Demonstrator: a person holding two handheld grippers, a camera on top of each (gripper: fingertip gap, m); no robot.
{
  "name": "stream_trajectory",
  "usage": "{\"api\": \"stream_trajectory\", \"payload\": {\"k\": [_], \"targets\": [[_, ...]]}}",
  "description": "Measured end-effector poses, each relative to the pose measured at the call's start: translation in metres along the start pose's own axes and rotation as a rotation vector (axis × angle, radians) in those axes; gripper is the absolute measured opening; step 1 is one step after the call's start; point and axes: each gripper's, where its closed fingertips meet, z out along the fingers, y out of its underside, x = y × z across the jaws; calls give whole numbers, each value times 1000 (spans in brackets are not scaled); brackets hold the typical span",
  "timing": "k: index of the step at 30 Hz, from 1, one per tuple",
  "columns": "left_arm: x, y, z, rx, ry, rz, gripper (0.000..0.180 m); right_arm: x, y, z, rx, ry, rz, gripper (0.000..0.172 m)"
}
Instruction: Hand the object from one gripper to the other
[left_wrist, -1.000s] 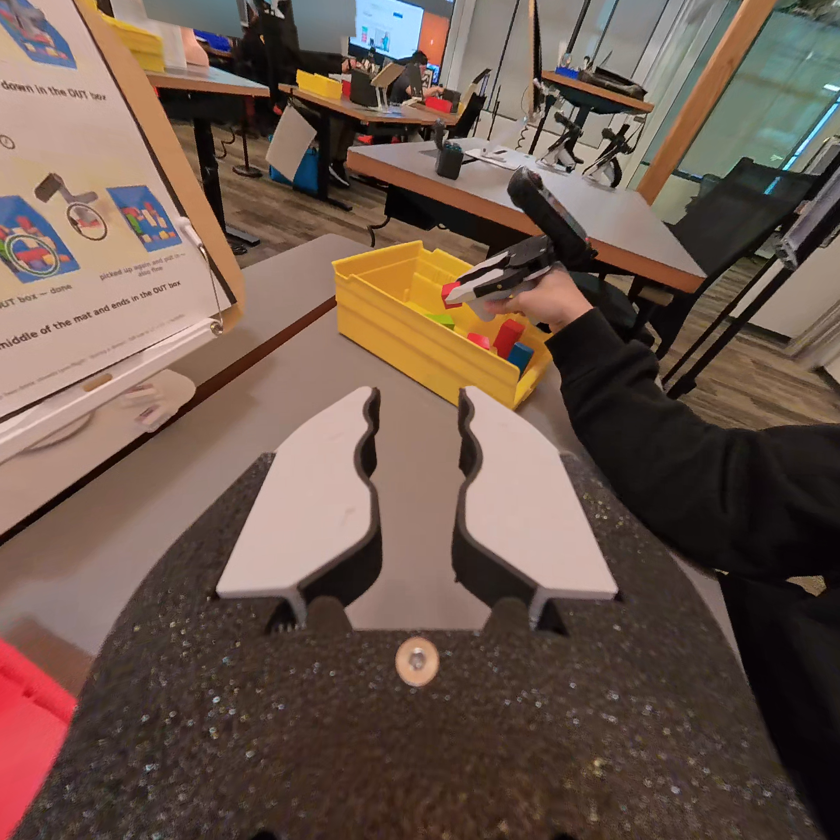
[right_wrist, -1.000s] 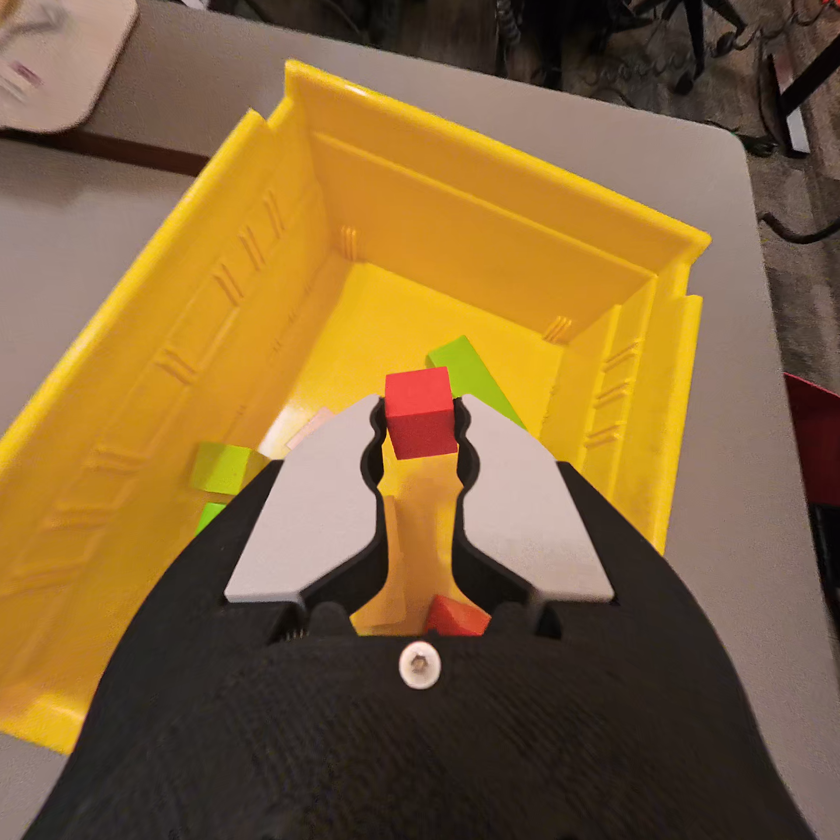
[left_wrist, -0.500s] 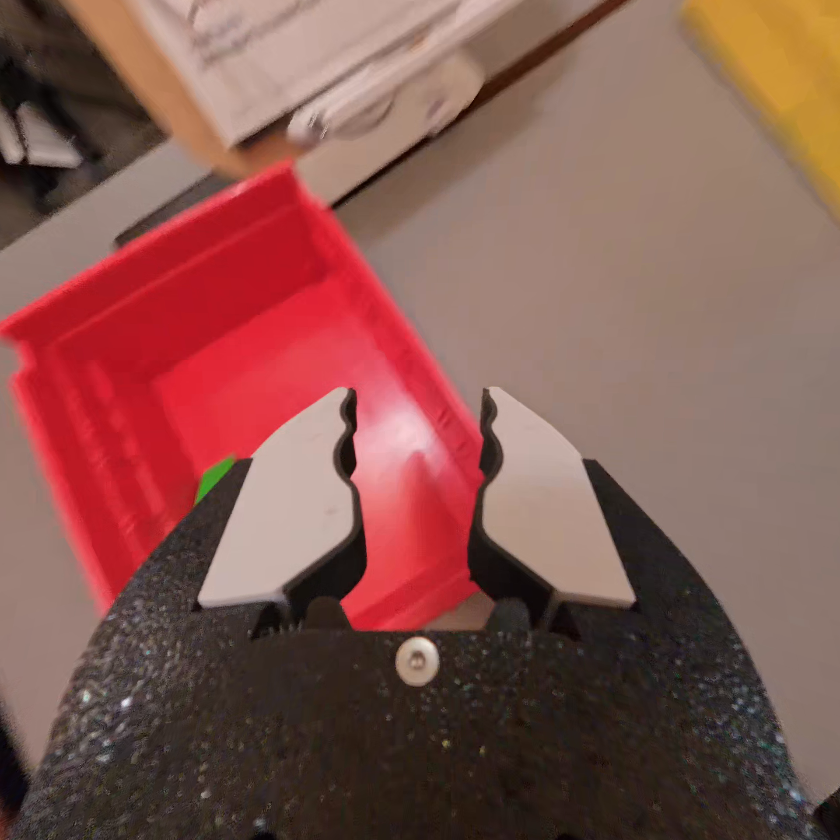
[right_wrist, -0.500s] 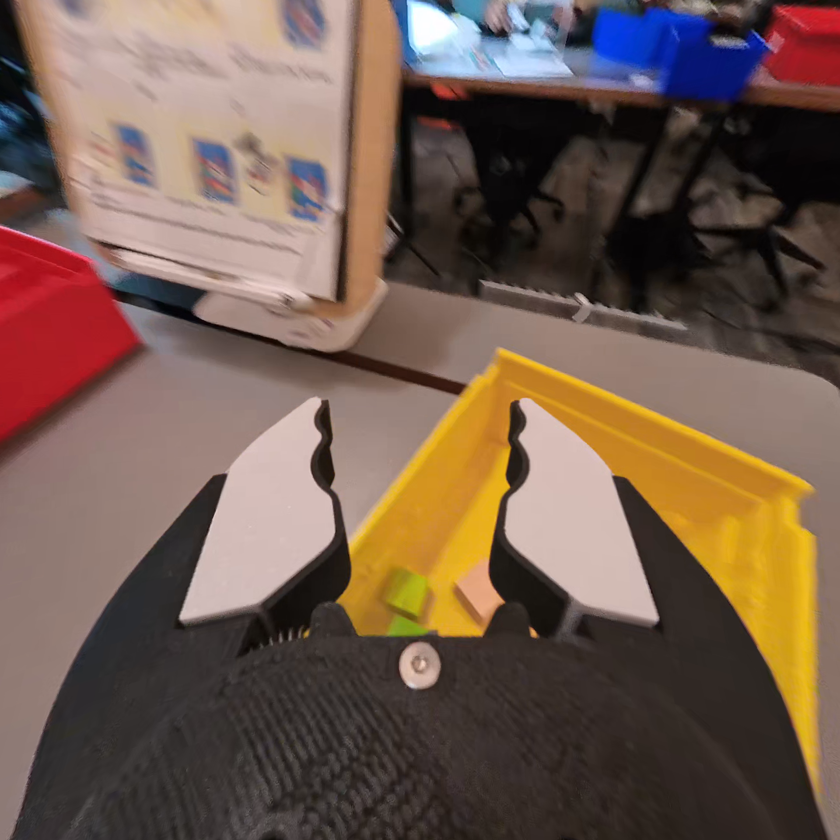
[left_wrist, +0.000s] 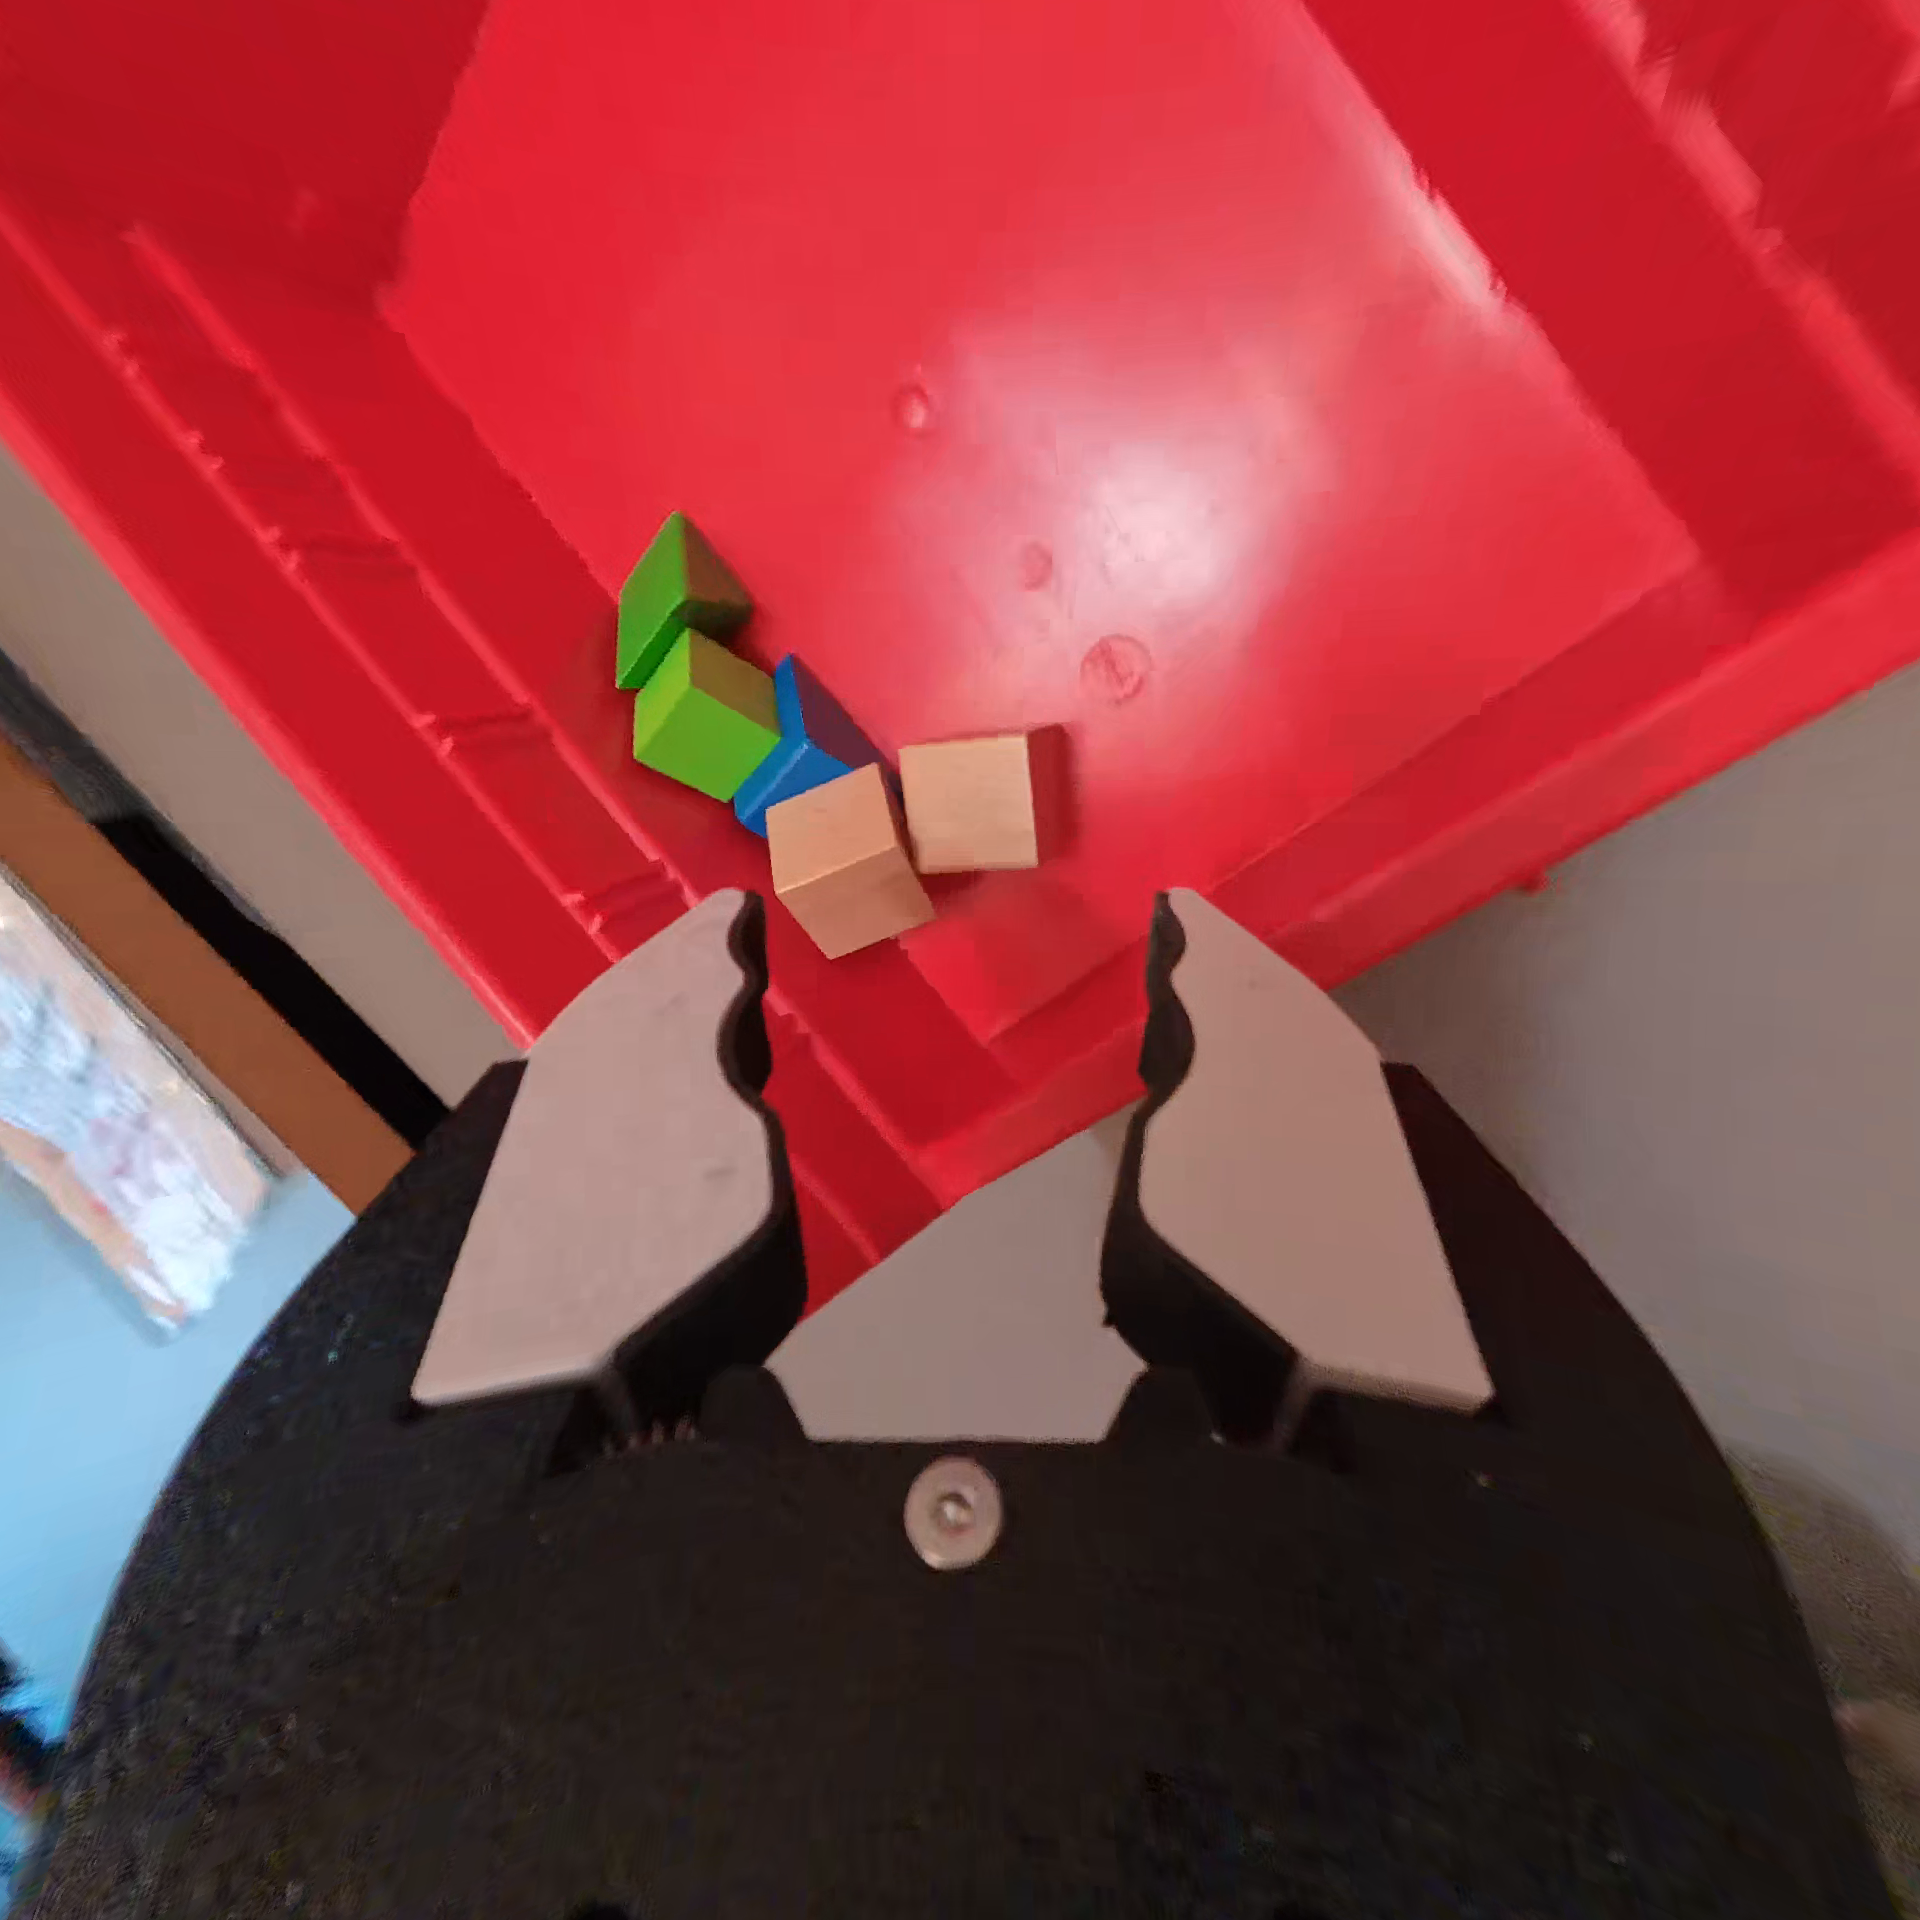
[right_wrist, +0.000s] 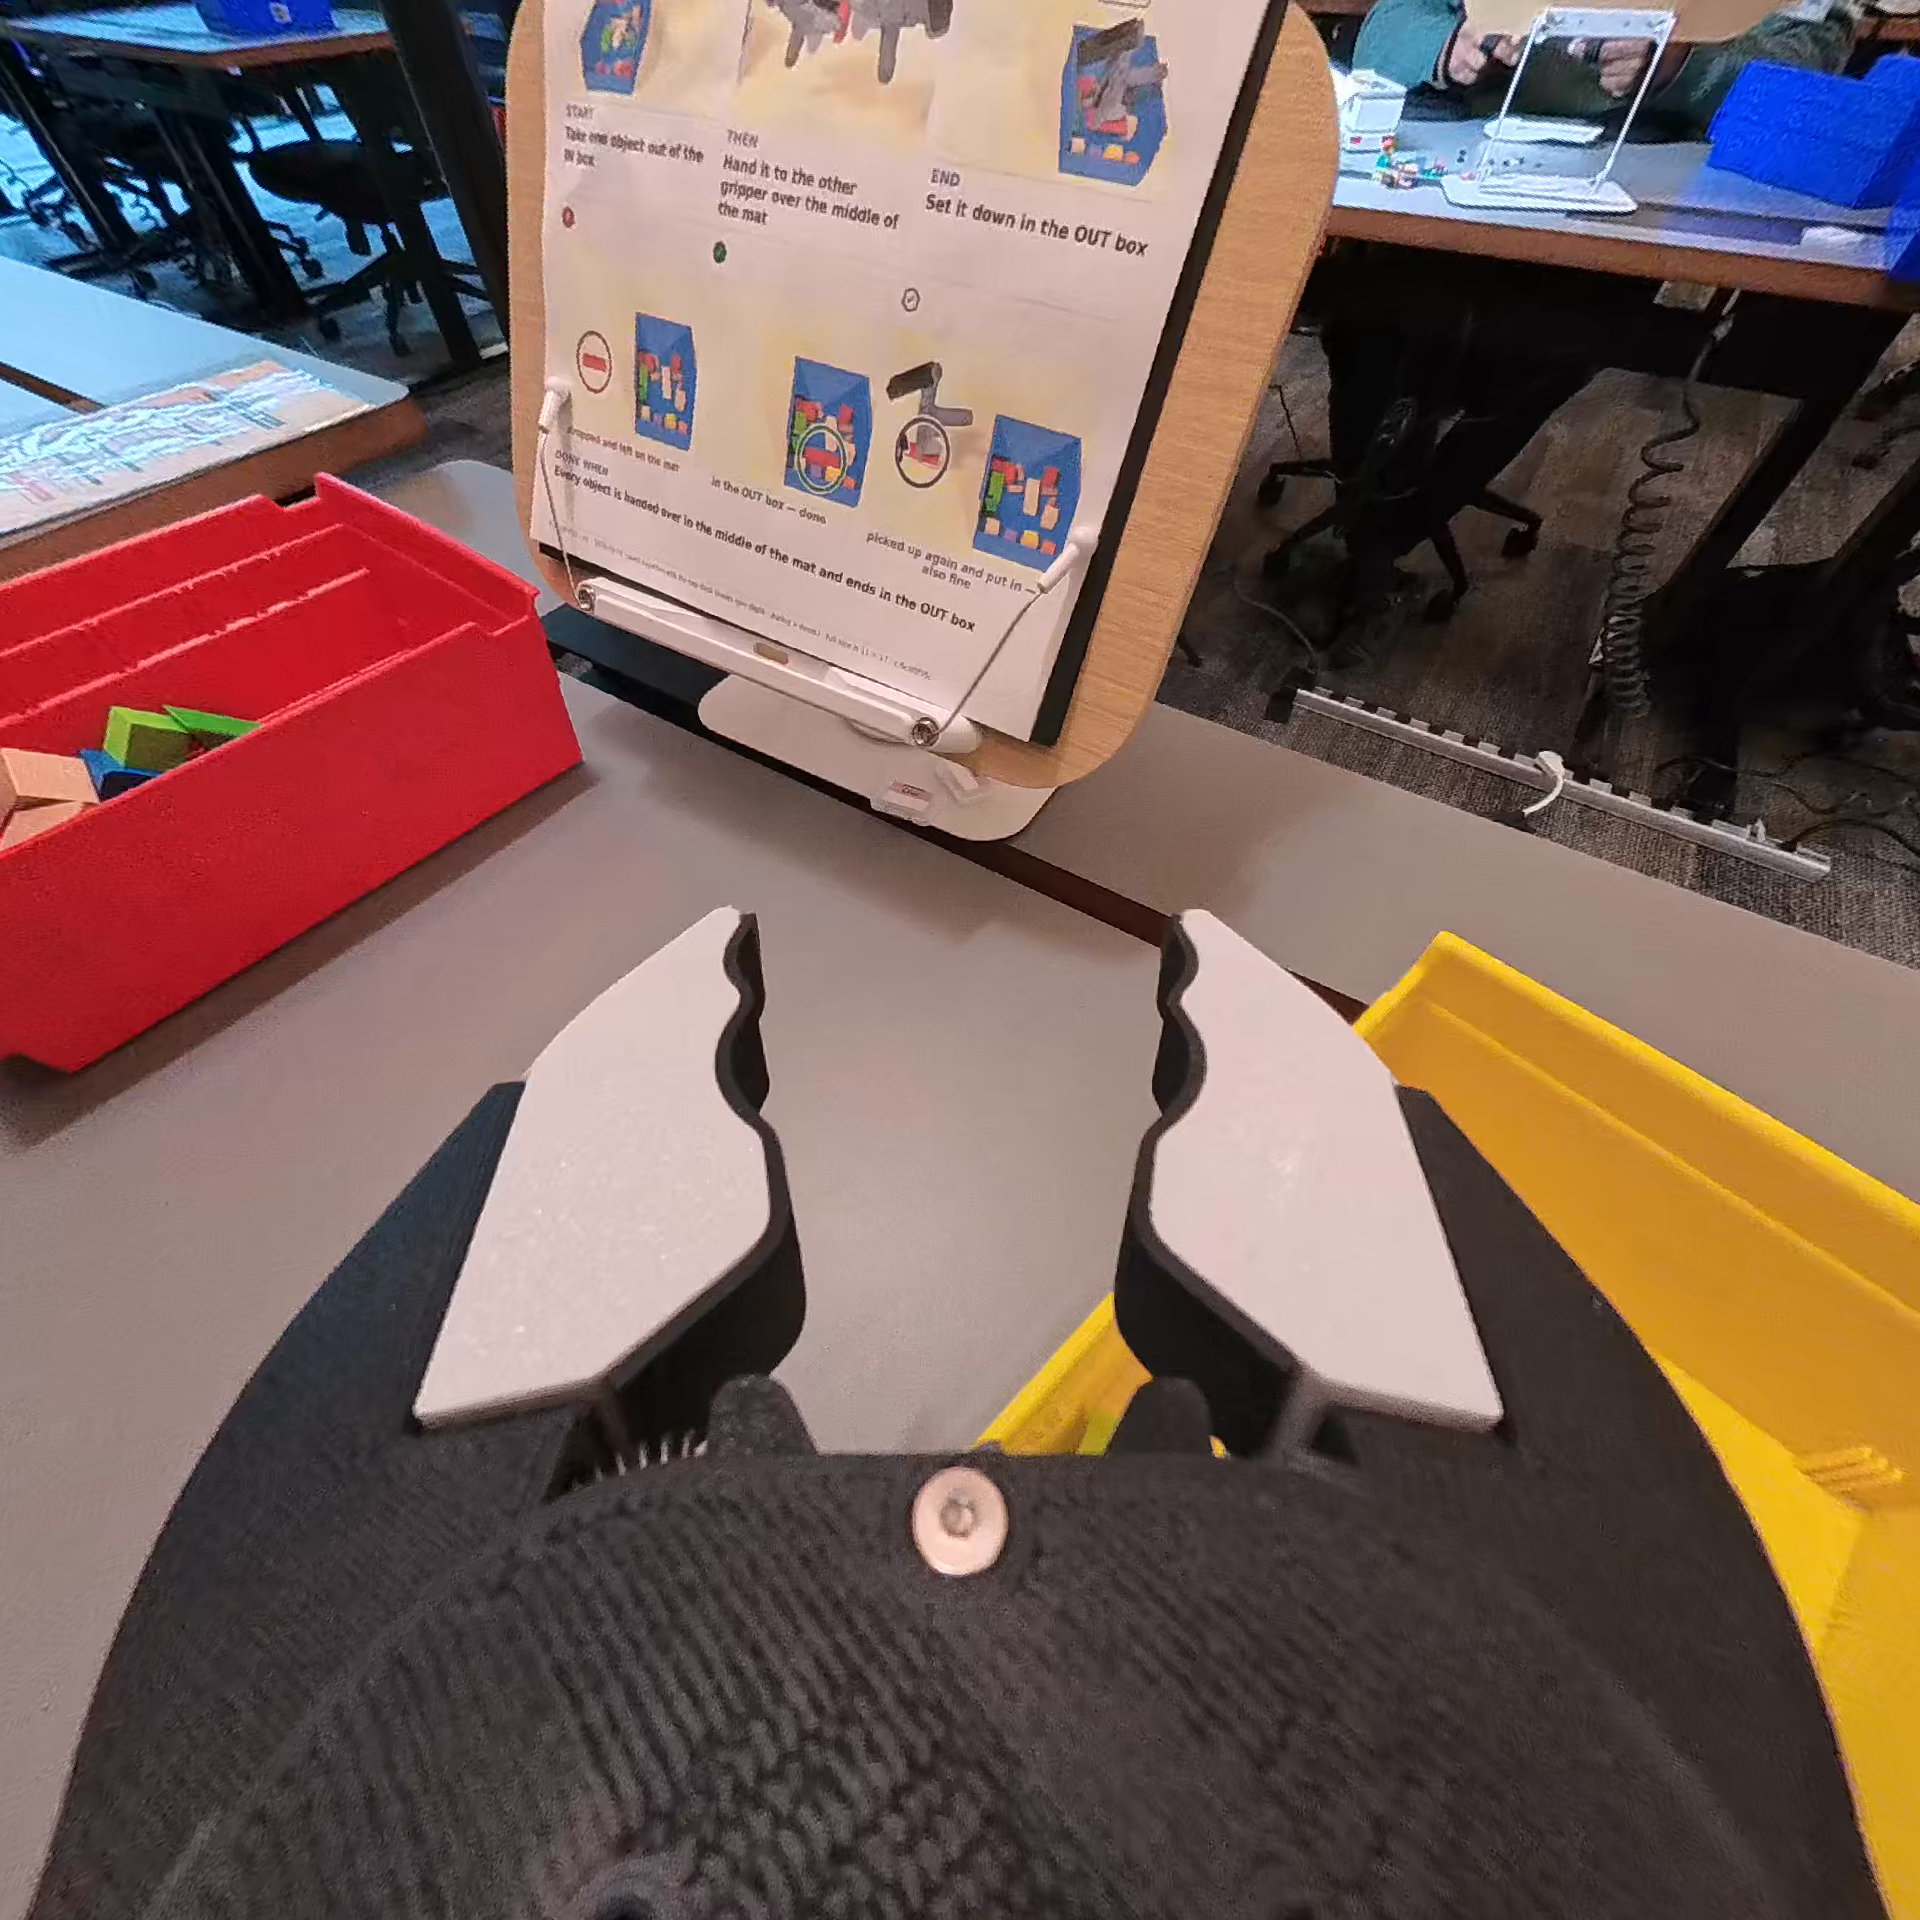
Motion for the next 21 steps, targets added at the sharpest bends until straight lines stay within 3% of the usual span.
{"api": "stream_trajectory", "payload": {"k": [1,6,11,16,18,21], "targets": [[2,2,2,-15,-1,58,69,-1,0,0,-2,-8,1,74],[-5,-13,10,-1,-21,396,69,-1,3,0,-6,-24,13,74],[-14,-18,20,-39,-30,736,48,2,5,0,-7,-31,30,74],[-5,-21,35,-29,-21,953,42,6,6,-2,-5,-19,34,74],[-9,-22,40,-51,-82,1056,37,7,7,-1,-8,-17,38,74],[-8,-20,39,-70,-69,1110,35,8,8,-1,-11,-17,43,74]]}}
